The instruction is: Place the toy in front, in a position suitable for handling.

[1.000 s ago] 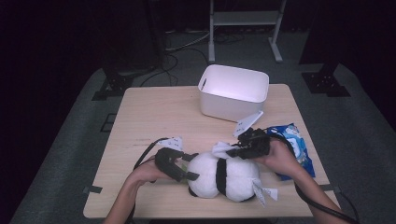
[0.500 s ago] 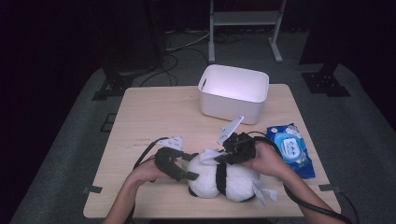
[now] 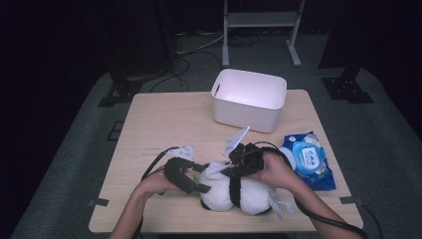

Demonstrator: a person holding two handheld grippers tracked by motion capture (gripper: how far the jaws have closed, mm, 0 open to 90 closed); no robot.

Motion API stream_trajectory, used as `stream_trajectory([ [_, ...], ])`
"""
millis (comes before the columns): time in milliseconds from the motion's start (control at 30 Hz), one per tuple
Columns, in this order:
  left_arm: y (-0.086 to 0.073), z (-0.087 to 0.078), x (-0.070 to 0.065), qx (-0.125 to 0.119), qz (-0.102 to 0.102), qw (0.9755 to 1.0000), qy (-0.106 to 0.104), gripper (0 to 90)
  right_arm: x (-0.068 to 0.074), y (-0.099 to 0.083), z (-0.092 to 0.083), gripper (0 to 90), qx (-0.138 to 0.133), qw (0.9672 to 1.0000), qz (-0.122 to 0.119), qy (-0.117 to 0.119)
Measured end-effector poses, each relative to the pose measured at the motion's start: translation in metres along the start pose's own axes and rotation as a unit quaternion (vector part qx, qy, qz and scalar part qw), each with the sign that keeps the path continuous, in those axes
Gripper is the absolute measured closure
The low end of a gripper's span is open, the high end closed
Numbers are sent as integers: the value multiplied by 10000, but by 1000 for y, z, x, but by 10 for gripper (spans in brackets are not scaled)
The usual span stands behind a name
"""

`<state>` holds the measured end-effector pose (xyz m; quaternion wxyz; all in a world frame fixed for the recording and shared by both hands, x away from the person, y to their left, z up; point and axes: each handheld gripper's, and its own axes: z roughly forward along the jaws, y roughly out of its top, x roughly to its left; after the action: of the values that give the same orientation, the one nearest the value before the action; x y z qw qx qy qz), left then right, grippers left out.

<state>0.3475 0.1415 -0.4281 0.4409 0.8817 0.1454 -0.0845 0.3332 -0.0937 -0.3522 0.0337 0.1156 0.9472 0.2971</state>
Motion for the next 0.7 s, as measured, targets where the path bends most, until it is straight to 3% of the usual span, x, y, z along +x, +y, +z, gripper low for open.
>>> stream_trajectory([
  [167, 1, 0, 0, 1, 18, 10000, 1, 171, -6, -6, -7, 776, 36, 9999, 96, -77],
  [500, 0, 1, 0, -9, 6, 10000, -13, 171, -21, -34, -39, 776, -90, 9977, 501, -441],
  [600, 1, -1, -1, 12, 14, 10000, -17, 170, -24, -41, -42, 776, -164, 9971, 635, -395],
  [700, 3, -3, -2, 28, 89, 10000, 15, 165, -19, -43, -39, 777, -195, 9973, 580, -399],
])
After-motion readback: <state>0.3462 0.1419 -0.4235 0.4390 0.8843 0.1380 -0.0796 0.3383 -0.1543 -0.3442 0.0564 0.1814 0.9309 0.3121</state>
